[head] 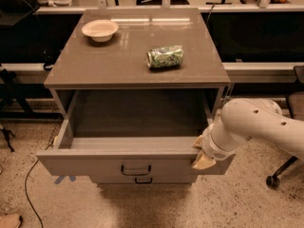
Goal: Open top drawer
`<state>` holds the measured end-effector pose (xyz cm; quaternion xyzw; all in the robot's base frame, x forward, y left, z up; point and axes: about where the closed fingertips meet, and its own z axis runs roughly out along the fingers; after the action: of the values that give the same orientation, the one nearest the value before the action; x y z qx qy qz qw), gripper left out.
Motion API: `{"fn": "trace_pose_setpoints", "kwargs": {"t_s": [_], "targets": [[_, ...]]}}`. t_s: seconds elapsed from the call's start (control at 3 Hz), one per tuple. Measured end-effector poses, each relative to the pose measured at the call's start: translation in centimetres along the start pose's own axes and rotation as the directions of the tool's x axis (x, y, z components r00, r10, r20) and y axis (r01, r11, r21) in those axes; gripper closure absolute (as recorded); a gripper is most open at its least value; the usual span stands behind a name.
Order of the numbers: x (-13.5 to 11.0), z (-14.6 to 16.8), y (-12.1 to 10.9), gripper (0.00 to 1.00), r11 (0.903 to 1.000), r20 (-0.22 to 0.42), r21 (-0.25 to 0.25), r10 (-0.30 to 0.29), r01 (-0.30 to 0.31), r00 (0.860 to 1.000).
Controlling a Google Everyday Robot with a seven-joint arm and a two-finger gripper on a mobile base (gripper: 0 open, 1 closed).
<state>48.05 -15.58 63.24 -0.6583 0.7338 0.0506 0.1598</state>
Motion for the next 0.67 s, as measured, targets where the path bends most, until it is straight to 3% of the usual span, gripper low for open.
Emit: {"fn": "trace_pose_setpoints", "kwargs": {"t_s": [0.33,0.67], "targets": [[-0.04,0.04,0.08,0.50,1.0000,-0.001,-0.002,-0.002,0.002,1.000],[-0.06,0.06,0.12,0.27,1.0000,-0.001,-0.002,-0.002,0.002,1.000]]}}
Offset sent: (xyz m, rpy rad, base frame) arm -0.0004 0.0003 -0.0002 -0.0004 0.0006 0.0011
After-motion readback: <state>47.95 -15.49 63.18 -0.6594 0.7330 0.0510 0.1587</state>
